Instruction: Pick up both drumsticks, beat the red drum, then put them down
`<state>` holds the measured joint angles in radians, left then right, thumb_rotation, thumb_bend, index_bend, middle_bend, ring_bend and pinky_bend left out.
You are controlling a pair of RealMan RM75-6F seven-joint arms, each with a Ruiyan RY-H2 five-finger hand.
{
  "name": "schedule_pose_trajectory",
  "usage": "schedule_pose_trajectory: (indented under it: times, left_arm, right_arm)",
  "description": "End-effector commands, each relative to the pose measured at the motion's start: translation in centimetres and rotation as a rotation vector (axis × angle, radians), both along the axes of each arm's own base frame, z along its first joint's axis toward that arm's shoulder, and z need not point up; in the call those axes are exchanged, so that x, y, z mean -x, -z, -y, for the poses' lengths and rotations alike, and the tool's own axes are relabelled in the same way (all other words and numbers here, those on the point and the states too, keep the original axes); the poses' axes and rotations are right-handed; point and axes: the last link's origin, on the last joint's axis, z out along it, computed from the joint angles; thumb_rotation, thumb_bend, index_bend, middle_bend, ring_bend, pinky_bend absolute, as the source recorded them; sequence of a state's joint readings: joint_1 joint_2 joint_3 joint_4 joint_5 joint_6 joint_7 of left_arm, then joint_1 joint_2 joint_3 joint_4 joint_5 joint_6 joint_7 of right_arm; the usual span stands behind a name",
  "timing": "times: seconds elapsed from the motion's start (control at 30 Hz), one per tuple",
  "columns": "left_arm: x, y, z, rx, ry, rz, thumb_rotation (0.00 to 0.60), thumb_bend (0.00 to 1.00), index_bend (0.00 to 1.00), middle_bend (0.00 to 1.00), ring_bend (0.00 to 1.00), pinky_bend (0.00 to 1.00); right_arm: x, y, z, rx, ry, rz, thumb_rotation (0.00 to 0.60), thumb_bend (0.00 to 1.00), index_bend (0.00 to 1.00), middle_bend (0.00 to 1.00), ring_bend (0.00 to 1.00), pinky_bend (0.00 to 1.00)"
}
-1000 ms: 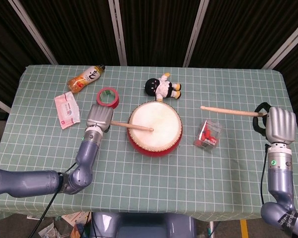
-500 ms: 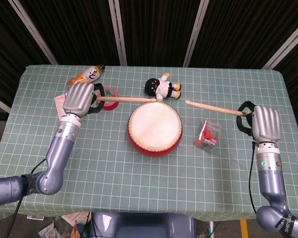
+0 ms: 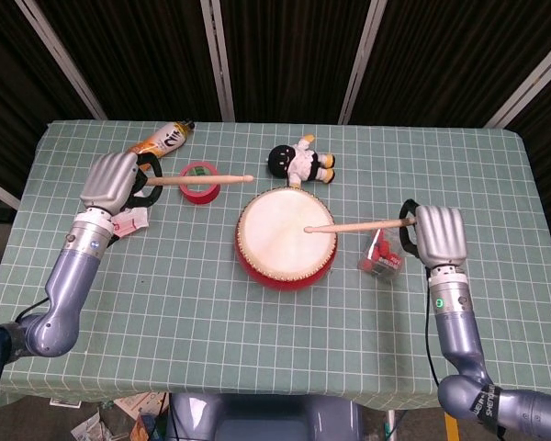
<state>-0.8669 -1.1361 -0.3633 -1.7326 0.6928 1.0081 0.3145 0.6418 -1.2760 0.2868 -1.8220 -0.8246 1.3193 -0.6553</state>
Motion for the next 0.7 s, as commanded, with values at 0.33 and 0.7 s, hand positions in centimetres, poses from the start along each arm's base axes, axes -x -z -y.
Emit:
schedule_pose_trajectory:
  times: [0.33, 0.7]
  left_arm:
    - [2.6, 0.1, 0.1, 0.044, -0.014, -0.018, 0.6, 0.58, 0.78, 1.0, 1.0, 1.0]
    - [0.1, 0.8, 0.5, 0.043, 0.038, -0.013, 0.6, 0.58, 0.78, 1.0, 1.0, 1.0]
  right_arm:
    - [2.7, 5.8, 0.3, -0.024, 0.075, -0.602, 0.6, 0.5, 0.95, 1.0, 1.0, 1.0]
    - [1.2, -2.3, 0.5, 0.197, 0.114, -0.178, 0.6, 0.5, 0.95, 1.0, 1.0, 1.0]
